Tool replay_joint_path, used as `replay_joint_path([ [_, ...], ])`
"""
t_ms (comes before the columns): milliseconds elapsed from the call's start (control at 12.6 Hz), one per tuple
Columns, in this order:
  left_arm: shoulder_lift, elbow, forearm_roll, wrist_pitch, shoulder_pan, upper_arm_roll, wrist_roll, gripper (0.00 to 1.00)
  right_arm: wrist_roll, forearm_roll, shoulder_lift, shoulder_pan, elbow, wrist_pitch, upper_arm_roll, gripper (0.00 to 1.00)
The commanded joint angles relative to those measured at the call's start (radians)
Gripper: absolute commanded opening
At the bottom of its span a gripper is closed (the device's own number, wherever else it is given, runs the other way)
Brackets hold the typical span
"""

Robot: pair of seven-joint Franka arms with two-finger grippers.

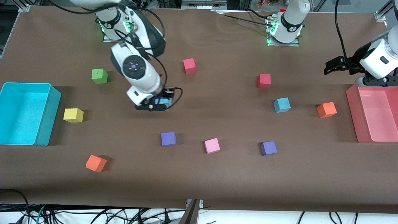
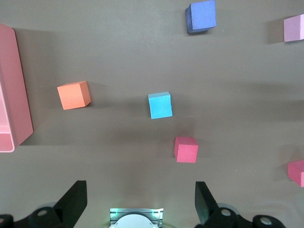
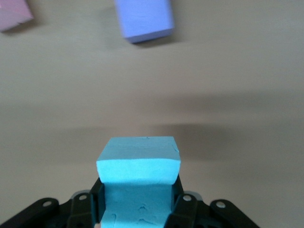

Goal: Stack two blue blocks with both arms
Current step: 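Carry the light blue cube with the right gripper toward the table middle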

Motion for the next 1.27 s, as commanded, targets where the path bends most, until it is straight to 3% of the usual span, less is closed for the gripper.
replay_joint_path([
  [0, -0.010, 0.007, -0.011, -0.007, 0.005, -0.008, 0.004, 1.00, 0.086, -0.013, 0.118, 0.075, 0.057, 0.149, 0.003, 0.27],
  [396, -0.007, 0.007, -0.010, -0.006, 0.006, 0.000, 0.007, 1.00, 0.114, -0.078, 0.267, 0.157, 0.152, 0.206, -0.004, 0.27],
  [634, 0.001, 0.006, -0.010, -0.003, 0.005, 0.000, 0.008, 1.00, 0.143, -0.137, 0.302, 0.175, 0.173, 0.216, -0.006, 0.27],
  [950, 0.035, 0.001, -0.002, 0.011, 0.014, -0.006, 0.007, 1.00, 0.145, -0.139, 0.325, 0.189, 0.180, 0.269, -0.006, 0.32],
  [1030, 0.046, -0.008, 0.001, 0.039, 0.011, -0.006, 0.007, 1.00, 0.143, -0.145, 0.328, 0.194, 0.180, 0.275, -0.007, 0.47],
  [1109, 0.065, -0.019, 0.003, 0.074, 0.009, -0.008, 0.007, 1.00, 0.143, -0.180, 0.330, 0.201, 0.180, 0.275, -0.006, 0.96],
  [1188, 0.069, -0.072, 0.004, 0.141, 0.009, -0.008, 0.007, 1.00, 0.142, -0.208, 0.330, 0.202, 0.180, 0.275, -0.007, 1.00],
])
